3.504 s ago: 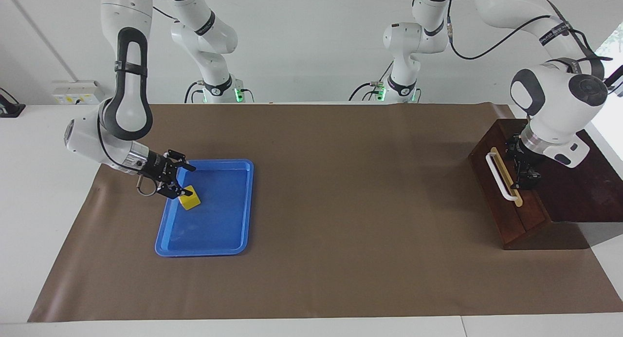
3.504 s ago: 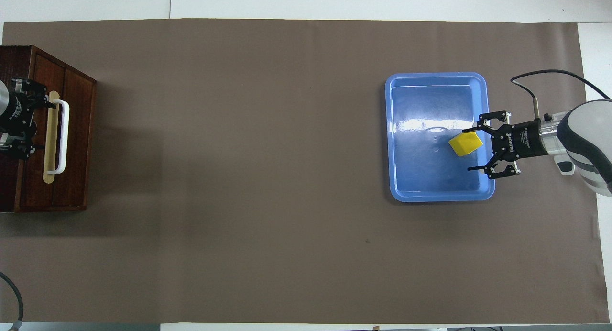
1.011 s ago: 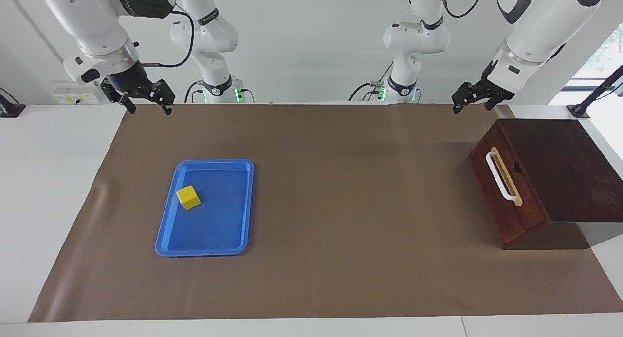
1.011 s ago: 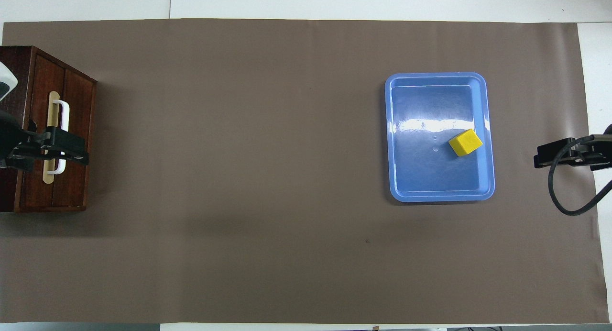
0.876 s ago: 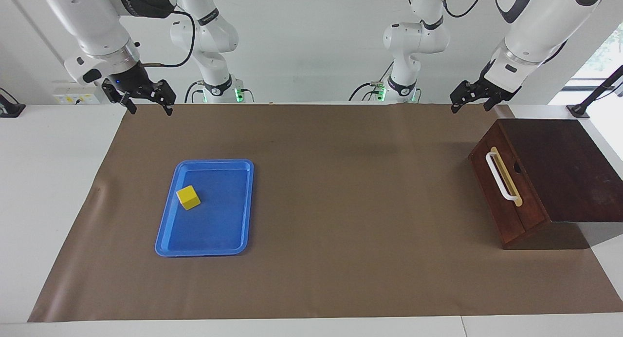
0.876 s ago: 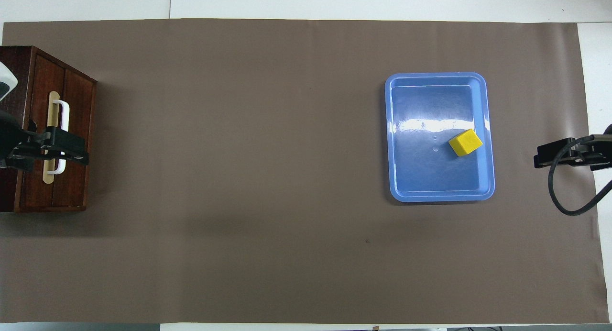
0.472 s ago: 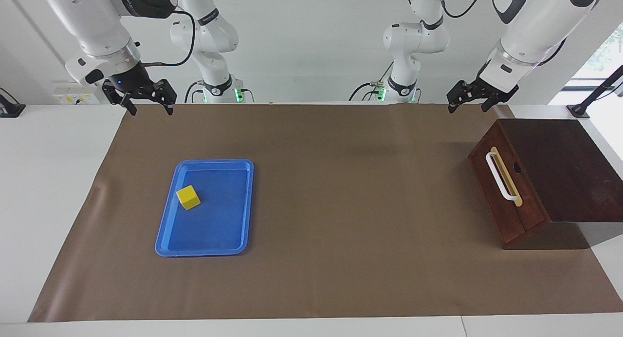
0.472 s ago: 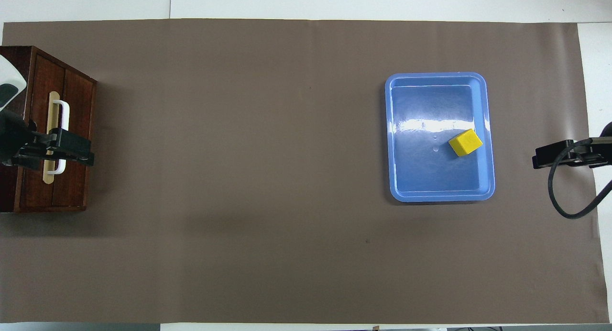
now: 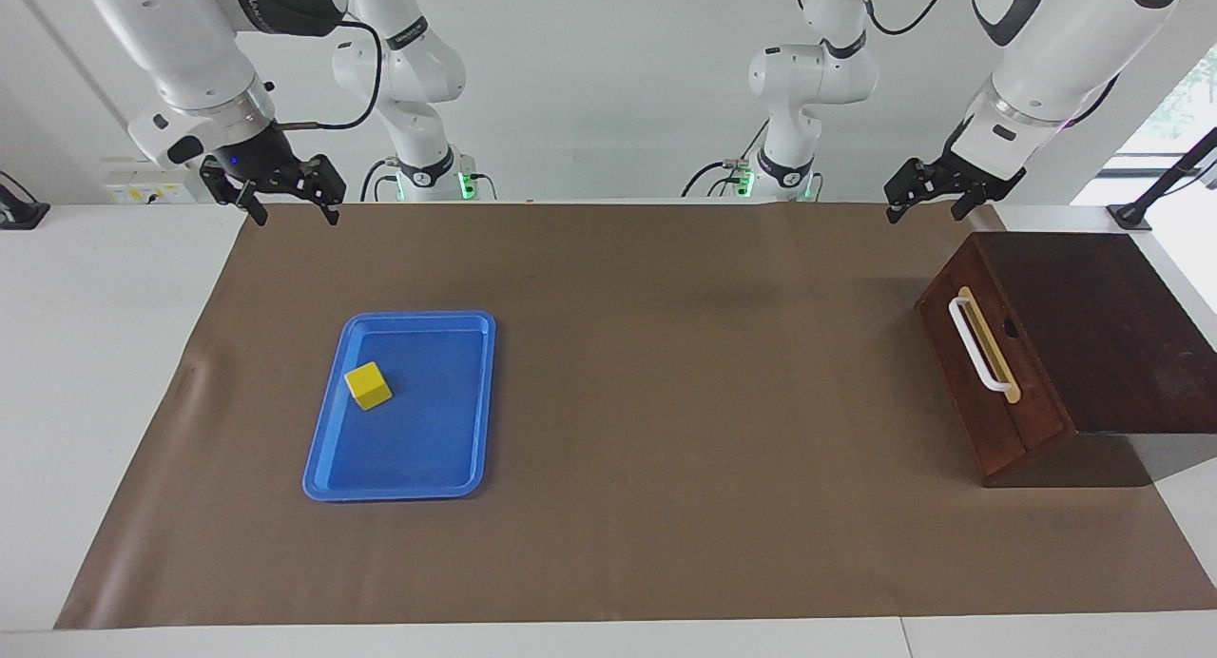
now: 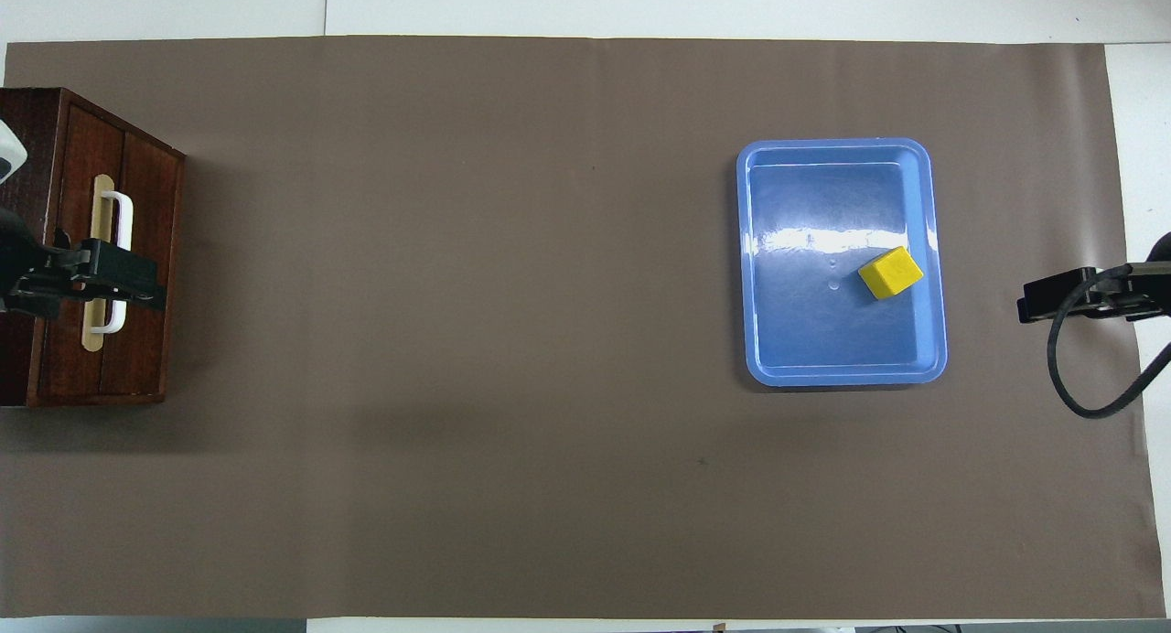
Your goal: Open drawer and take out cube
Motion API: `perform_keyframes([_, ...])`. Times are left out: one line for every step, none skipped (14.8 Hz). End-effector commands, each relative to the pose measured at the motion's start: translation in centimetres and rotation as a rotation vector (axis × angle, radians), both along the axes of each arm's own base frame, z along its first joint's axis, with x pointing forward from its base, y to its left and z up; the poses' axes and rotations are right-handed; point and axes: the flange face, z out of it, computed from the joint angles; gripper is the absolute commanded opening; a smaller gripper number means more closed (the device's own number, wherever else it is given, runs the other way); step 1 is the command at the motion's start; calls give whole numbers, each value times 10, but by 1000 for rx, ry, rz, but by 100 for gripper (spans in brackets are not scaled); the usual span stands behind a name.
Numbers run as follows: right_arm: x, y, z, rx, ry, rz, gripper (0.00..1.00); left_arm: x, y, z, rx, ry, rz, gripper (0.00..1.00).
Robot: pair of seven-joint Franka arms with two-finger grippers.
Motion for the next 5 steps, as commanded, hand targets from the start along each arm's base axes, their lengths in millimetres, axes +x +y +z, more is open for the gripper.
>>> perform_keyframes([1,1,1,-2,4,23,100,1,2,2,9,-9,-14,100])
perform_keyframes([1,1,1,-2,4,23,100,1,4,2,9,-9,-11,100])
perform_keyframes([1,1,1,-2,4,23,100,1,7,3,9,-12,-5,100])
perform_keyframes([1,1,1,-2,4,23,100,2,6,3,10,-15,-7,100])
perform_keyframes([1,1,1,-2,4,23,100,2,6,3,9,-15,-4,100])
